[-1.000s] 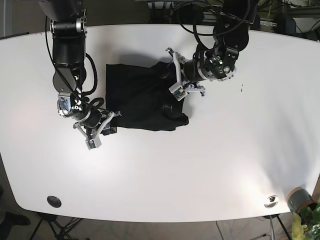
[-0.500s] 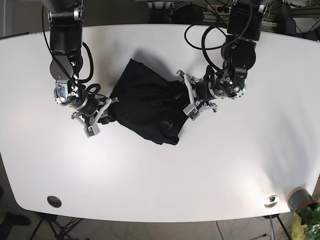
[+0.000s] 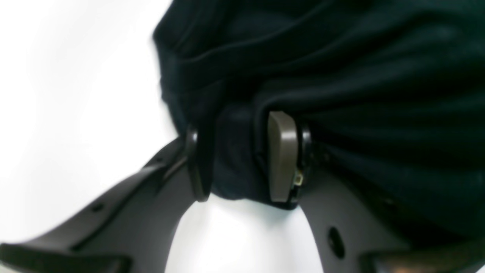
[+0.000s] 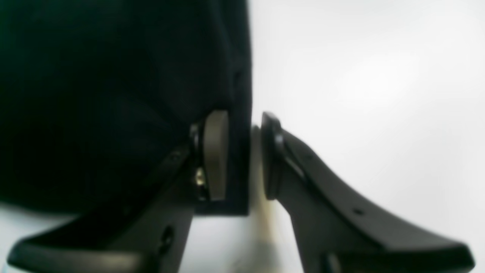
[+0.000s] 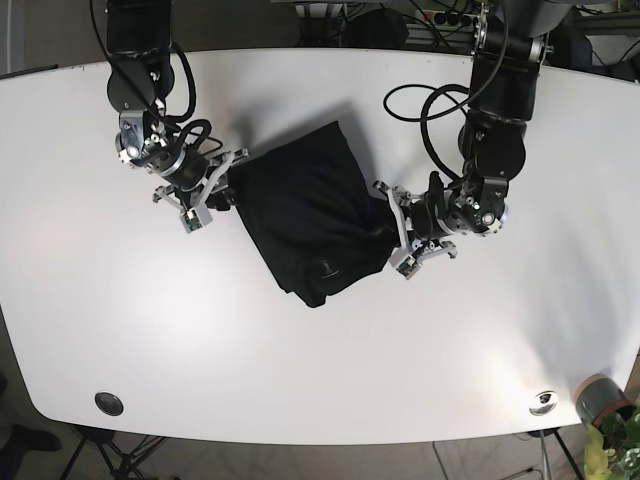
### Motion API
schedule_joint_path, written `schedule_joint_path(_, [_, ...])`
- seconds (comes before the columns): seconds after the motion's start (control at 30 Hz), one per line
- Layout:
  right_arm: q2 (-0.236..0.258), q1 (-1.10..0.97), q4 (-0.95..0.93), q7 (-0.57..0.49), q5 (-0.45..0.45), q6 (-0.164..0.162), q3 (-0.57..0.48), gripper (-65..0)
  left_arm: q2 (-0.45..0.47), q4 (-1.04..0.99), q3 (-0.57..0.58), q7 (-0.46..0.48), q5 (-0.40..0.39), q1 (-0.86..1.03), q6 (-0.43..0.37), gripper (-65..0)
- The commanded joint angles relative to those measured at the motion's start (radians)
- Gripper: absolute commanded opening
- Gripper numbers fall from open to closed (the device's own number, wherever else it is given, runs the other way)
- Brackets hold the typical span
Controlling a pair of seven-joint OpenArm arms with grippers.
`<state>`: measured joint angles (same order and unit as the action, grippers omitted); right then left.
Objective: Fold the T-shirt properly
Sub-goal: 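Grasp the bundle's sides with both grippers and square it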
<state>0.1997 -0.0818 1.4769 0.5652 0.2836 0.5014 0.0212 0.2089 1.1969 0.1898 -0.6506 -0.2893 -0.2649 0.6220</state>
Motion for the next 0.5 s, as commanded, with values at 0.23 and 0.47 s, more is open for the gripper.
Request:
schedule_joint_path(0.23, [-0.098,-0.098,0.192,0.049,-0.002,0.004,-0.004,-51.4,0.025,0.053,-0.008,0.016,-0.011,-0.063,-0.003,-44.0])
schedule_joint_path(0.47, [-0.115,-0.106,0.252,0.106,0.004,0.004,-0.004,-51.4,0.04,0.157,-0.009,0.008,-0.006,-0.066,-0.004,-44.0])
